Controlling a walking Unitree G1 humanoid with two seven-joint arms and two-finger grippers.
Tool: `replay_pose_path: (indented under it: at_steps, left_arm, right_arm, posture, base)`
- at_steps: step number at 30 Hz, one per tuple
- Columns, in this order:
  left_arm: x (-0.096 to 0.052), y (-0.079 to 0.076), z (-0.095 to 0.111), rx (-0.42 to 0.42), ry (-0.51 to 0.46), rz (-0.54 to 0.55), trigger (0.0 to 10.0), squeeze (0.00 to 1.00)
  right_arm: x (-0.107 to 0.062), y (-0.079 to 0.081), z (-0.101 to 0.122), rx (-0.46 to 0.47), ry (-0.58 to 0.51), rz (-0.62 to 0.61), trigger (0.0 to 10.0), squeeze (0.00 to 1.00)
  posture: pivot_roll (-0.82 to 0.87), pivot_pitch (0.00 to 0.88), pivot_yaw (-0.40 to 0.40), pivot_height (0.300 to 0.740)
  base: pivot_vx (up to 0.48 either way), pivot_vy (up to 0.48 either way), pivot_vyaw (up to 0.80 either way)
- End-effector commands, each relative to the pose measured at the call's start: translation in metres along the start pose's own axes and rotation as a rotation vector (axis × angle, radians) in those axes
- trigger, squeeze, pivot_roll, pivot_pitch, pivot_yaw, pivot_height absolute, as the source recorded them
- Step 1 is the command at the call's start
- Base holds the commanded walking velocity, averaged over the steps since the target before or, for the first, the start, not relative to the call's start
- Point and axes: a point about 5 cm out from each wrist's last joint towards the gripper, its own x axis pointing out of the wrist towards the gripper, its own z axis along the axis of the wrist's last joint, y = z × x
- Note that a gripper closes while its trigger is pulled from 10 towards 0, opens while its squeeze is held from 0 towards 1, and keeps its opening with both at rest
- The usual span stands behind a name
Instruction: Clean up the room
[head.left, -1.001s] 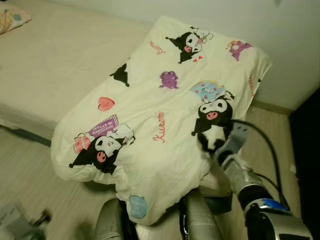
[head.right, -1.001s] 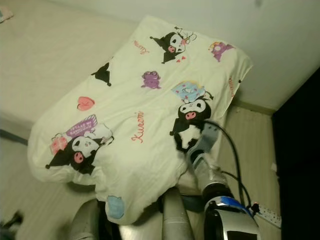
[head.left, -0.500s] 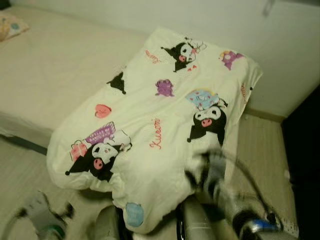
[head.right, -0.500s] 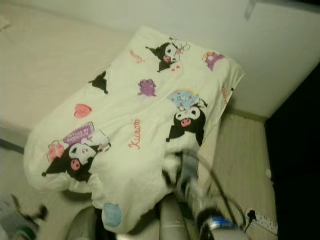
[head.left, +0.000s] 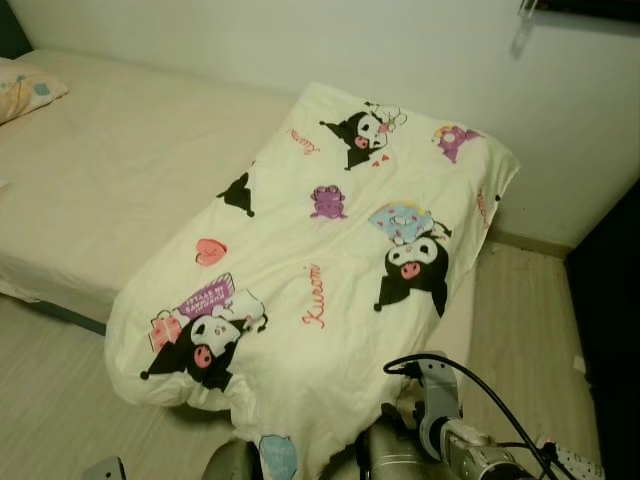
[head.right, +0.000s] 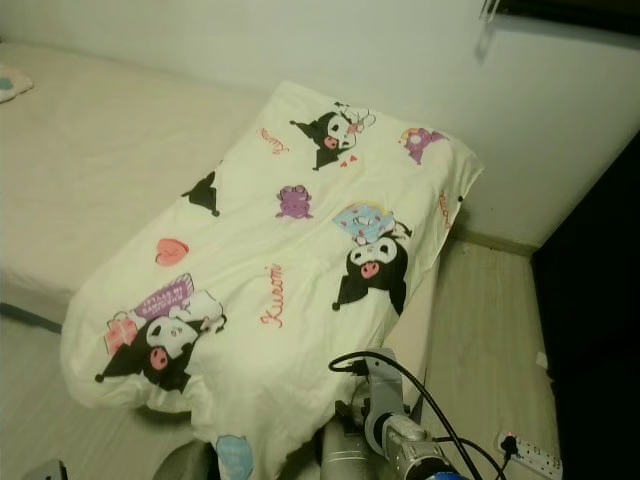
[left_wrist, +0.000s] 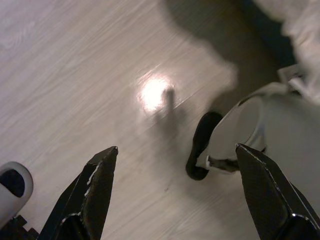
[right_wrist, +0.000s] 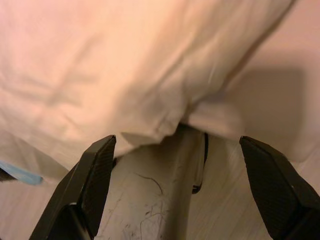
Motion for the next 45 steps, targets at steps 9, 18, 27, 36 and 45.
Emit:
replay_pose_path:
  at_steps: [9, 18, 27, 36, 45]
  left_arm:
    - [0.000, 0.000, -0.002, -0.003, 0.011, -0.011, 10.0, 0.00]
    - [0.000, -0.002, -0.002, 0.010, 0.019, -0.032, 10.0, 0.00]
    - [0.000, -0.009, -0.004, 0.034, 0.030, -0.084, 10.0, 0.00]
    - [-0.001, -0.010, -0.006, 0.051, 0.039, -0.093, 10.0, 0.00]
    - [-0.001, -0.011, -0.007, 0.063, 0.045, -0.102, 10.0, 0.00]
  right_arm:
    - [-0.004, -0.003, -0.019, -0.019, 0.061, -0.015, 10.0, 0.00]
    - [-0.006, -0.007, -0.023, -0.014, 0.070, -0.045, 10.0, 0.00]
    - [-0.004, -0.009, -0.017, -0.015, 0.065, -0.078, 10.0, 0.00]
    - [-0.003, -0.007, -0.012, -0.001, 0.048, -0.073, 10.0, 0.00]
    - [-0.002, -0.006, -0.010, -0.028, 0.055, -0.069, 10.0, 0.00]
  posture:
    - [-0.11, 0.000, 0.025, 0.740]
    - [-0.12, 0.000, 0.027, 0.740]
    - [-0.12, 0.000, 0.032, 0.740]
    - [-0.12, 0.003, 0.033, 0.740]
    - [-0.13, 0.000, 0.029, 0.740]
  base:
    - [0.000, 0.000, 0.00]
    - [0.000, 0.000, 0.00]
    - [0.000, -0.261, 0.00]
    - [0.000, -0.480, 0.00]
    - [0.000, -0.480, 0.00]
